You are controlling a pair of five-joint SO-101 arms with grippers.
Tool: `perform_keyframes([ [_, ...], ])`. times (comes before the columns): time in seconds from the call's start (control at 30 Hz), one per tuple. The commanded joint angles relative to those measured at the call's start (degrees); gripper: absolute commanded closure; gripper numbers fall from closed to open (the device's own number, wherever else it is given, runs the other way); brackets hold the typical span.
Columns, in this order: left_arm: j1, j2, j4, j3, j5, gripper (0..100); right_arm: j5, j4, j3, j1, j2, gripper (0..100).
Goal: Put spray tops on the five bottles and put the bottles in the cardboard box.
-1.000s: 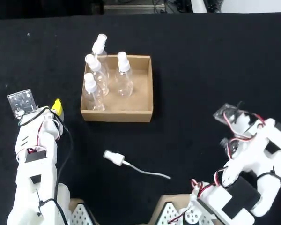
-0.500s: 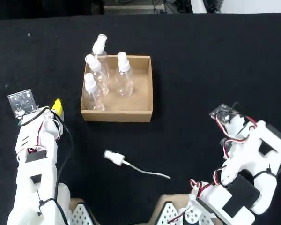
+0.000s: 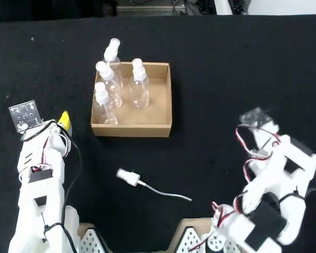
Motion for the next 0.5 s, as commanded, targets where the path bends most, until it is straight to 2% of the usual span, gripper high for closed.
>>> perform_keyframes([
  [0.0, 0.31, -0.79, -1.14, -0.75, -0.62, 80, -10.37, 6.86, -5.05, -6.68, -9.19, 98.8],
  [0.1, 0.31, -0.79, -1.05, -0.66, -0.62, 80, -22.15, 10.29, -4.18, -15.30, -15.78, 98.8],
  [0.23, 0.31, -0.79, -1.05, -0.66, -0.62, 80, -38.59, 9.05, -1.89, -25.85, -24.48, 98.8],
  [0.33, 0.31, -0.62, -1.05, -0.66, -0.62, 80, -46.95, 4.31, 3.21, -31.56, -29.32, 98.8],
  [0.47, 0.22, -0.44, -0.97, -0.57, -0.62, 80, -56.97, -8.35, 13.93, -33.58, -33.01, 98.8],
])
